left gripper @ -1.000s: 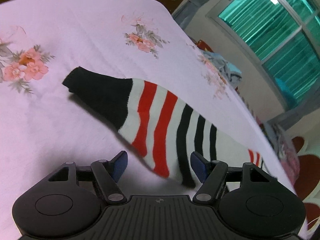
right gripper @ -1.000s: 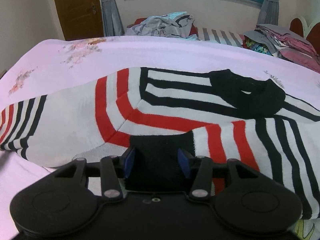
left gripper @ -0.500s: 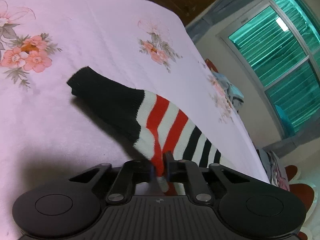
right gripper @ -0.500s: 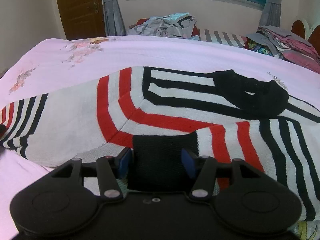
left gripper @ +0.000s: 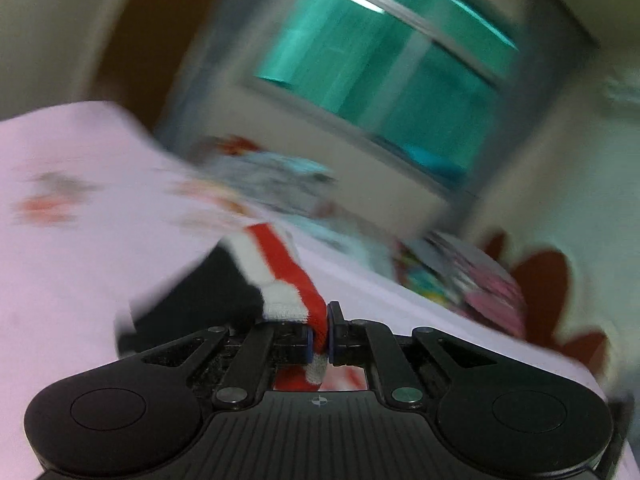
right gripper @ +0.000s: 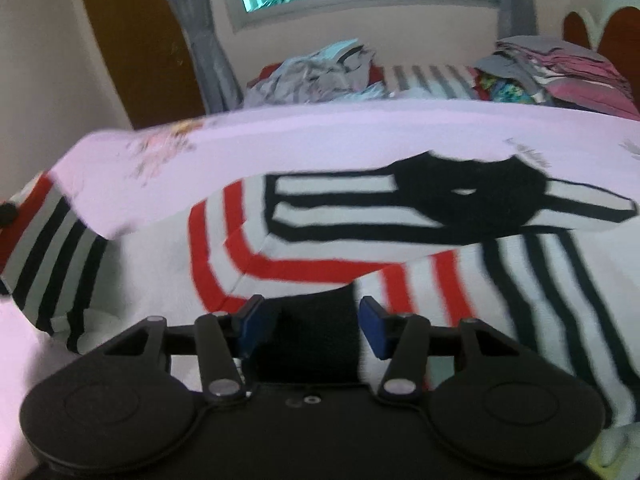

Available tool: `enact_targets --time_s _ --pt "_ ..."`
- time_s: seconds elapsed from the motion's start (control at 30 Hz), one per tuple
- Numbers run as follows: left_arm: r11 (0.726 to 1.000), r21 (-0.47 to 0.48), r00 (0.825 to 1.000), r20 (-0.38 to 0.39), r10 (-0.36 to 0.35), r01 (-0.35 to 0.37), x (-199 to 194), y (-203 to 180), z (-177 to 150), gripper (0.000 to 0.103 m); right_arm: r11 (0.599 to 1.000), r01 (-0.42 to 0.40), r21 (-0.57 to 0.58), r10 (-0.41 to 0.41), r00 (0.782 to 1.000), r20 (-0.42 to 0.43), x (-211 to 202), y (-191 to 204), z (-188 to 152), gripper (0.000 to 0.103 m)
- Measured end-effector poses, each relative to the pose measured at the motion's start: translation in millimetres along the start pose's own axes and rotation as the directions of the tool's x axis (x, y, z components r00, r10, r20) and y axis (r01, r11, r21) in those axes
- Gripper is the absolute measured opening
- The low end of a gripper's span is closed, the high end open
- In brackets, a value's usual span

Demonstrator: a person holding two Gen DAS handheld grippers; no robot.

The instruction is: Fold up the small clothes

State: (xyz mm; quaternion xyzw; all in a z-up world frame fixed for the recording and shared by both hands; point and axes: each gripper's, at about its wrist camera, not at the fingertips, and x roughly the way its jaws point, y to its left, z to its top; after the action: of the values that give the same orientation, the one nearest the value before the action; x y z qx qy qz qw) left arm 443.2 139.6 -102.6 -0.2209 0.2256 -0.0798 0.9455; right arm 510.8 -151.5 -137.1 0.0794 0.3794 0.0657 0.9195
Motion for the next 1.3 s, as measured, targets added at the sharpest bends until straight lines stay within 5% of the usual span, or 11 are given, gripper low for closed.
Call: enact_targets --time_s 0.2,0.37,0.43,0.5,0.57,0.77,0.97,1.1,1.17,1.27,1.3 --pt "0.971 0.141 0.963 -0.221 -0.157 0.191 70.4 -93.7 -46.6 0.006 0.994 0.068 0.09 -0.072 0.997 0.041 -39.2 -54.0 -4.0 0.052" --pt "0.929 0.313 0.932 -0.354 -0.079 0.198 99.2 -138.7 -87.1 0.01 0.981 0.088 0.171 -0.095 0.995 0.033 -59.8 -93.3 -12.1 0.059" --pt "0.915 0.349 0.928 -0.366 -0.069 0.205 90.7 -148.3 -92.7 0.058 0.98 0.09 0.177 -0.099 0.994 0.043 -63.5 -97.9 -13.4 0.061" --pt "0.907 0.364 0.938 -0.336 -0.085 0.212 72.3 -152.9 -87.3 0.077 0.981 0.069 0.18 -0.079 0.996 0.049 -65.5 -99.1 -12.5 0.062" --pt "0.885 0.418 0.949 -0.306 -0.076 0.206 47.9 -153.8 -85.3 0.078 0.985 0.035 0.171 -0.045 0.997 0.057 -66.0 -93.4 -10.6 0.063" --pt "0.889 0.455 0.971 -0.231 0.065 0.049 6.0 -97.5 -69.4 0.078 0.995 -0.083 0.059 0.081 0.996 0.039 -54.7 -44.5 -5.0 0.073" --pt "0.896 0.424 0.956 -0.183 0.229 -0.133 -6.8 -39.4 -69.5 0.078 0.996 -0.044 -0.078 0.043 0.999 -0.011 -17.9 6.0 -3.0 0.072" --pt "0.898 0.408 0.951 -0.178 0.254 -0.163 8.0 -27.7 -77.1 0.078 0.987 0.038 -0.154 -0.041 0.999 -0.02 5.9 23.5 -1.7 0.055" --pt "0.895 0.415 0.952 -0.173 0.251 -0.161 18.3 -28.5 -80.2 0.078 0.991 0.018 -0.131 -0.022 0.999 -0.032 9.5 20.2 0.7 0.022" --pt "0.9 0.406 0.958 -0.159 0.24 -0.158 33.3 -32.7 -82.2 0.077 0.996 0.012 -0.092 -0.01 1.0 0.024 -5.5 7.6 9.0 0.008" --pt "0.898 0.411 0.96 -0.149 0.236 -0.157 36.6 -36.6 -83.0 0.065 0.997 0.02 -0.074 -0.017 0.999 0.047 -13.4 0.7 12.7 0.007"
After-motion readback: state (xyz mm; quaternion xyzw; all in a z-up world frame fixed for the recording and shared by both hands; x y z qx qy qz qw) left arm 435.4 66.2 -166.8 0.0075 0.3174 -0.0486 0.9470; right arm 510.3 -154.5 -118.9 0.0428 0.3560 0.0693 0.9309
